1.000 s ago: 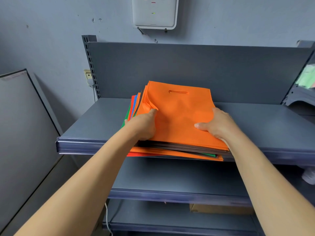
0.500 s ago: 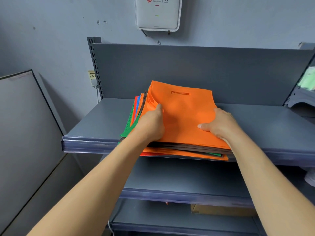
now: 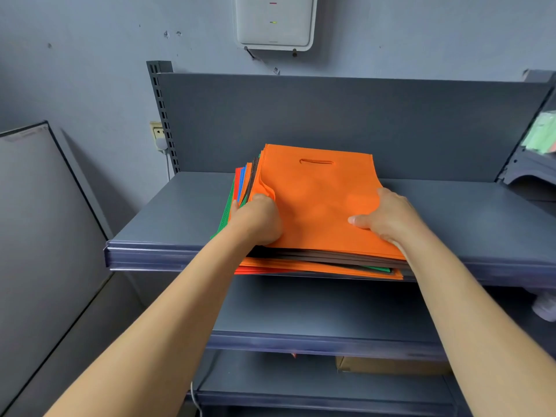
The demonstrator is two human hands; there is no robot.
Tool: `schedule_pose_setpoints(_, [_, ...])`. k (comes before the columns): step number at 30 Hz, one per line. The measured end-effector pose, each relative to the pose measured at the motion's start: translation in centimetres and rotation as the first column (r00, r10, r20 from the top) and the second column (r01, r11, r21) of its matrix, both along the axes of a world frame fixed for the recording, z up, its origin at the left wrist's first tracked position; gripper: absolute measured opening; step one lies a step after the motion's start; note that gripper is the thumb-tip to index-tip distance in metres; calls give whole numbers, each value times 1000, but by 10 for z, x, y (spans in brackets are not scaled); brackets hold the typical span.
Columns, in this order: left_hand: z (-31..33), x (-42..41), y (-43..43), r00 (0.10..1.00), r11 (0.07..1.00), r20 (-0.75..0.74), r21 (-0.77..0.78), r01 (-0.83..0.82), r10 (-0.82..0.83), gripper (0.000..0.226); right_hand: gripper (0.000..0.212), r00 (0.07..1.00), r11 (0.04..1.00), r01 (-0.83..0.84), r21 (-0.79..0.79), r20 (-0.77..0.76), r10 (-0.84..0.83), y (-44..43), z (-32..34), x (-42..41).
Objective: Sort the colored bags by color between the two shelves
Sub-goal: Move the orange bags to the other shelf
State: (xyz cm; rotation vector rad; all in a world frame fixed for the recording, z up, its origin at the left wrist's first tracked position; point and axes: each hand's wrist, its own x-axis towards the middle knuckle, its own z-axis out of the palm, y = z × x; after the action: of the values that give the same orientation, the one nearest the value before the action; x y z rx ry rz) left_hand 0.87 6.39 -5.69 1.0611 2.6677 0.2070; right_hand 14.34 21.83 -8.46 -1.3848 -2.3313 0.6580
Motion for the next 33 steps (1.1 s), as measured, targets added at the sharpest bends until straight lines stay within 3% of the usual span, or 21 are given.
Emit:
schedule_pose_setpoints(4, [-5, -5, 3, 999, 999, 23, 24, 30, -30, 53, 80, 999, 1000, 7, 19, 48, -8, -5, 5, -2])
schedule_pose_setpoints(13, [-7, 1, 9, 993, 961, 119, 273, -40, 8, 57, 80, 999, 1000, 16, 4, 29, -16, -15, 5, -1])
schedule_pose_setpoints(19, [-7, 7, 16, 987, 981, 160, 188, -43, 13, 57, 80, 1000, 1000, 15, -7, 12, -15, -15, 4, 2])
schedule_pose_setpoints(25, [-7, -3, 11, 987, 965, 157, 254, -67, 28, 63, 81, 999, 1000, 16, 3, 35, -16, -15, 5, 0])
schedule_pose_setpoints(33, [4, -15, 8, 978, 965, 204, 246, -87, 36, 45, 86, 1000, 1000, -14, 4, 28, 14, -13, 4, -2])
